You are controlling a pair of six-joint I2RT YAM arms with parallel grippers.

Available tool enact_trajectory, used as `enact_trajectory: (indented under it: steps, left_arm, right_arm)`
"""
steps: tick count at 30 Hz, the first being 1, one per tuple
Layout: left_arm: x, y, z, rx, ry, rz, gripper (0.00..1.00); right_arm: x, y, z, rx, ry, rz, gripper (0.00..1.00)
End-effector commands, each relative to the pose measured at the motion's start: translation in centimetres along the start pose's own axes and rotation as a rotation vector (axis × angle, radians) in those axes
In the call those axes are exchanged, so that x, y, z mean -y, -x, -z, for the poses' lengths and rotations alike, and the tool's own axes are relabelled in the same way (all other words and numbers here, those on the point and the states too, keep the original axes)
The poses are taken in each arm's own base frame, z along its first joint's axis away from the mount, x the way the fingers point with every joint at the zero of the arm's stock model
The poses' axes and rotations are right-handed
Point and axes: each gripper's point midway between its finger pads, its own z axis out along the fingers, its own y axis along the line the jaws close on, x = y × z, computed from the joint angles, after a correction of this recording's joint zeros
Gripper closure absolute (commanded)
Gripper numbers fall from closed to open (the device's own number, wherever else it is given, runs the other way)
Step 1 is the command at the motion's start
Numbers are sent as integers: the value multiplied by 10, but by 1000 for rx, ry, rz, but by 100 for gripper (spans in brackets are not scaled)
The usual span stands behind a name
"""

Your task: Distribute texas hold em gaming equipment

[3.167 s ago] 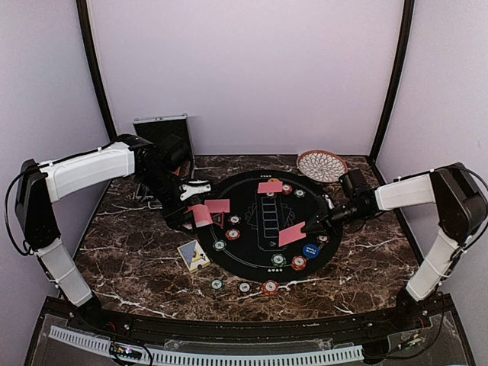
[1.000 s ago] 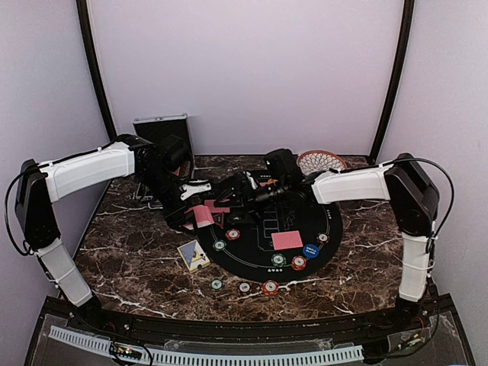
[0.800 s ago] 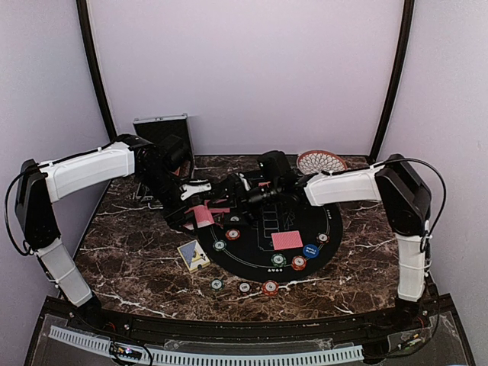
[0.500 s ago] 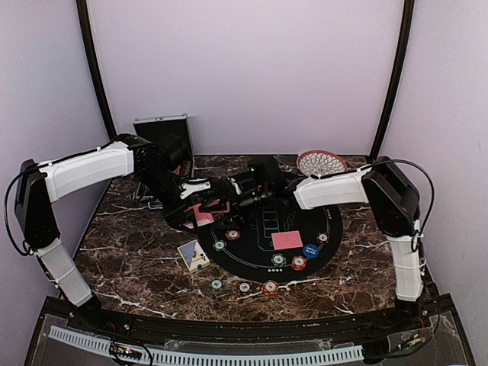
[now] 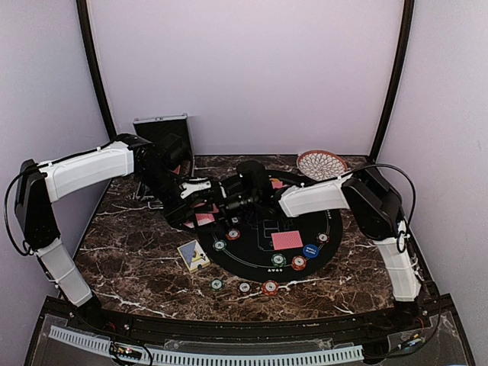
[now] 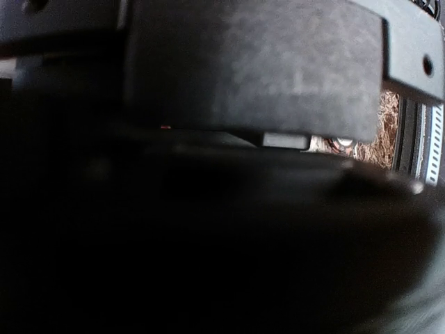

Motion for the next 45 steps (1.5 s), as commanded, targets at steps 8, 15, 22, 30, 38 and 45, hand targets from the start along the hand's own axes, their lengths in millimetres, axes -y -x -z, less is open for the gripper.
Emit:
enact_trajectory:
  steps: [8,15,22,30,38,45]
  left_arm:
    - [2,13,21,62,28,-29,100]
    - [1,13,23,63,41,-34,100]
    - [0,13,23,62,46,-37,100]
    - [0,13,24,63,48,-35,100]
    - [-1,10,22,57,47,-31,100]
    - [-1,8,21,54,46,-28,100]
  right_arm:
    - [14,1,2,-9,-17,-10,18]
    - [32,2,18,10,-119,10,22]
    - [28,2,31,18,-123,20,32]
    - [23,1,38,20,-131,37,42]
    - [4,2,47,36,-102,54,54]
    - [-13,3,57,61,-79,54,74]
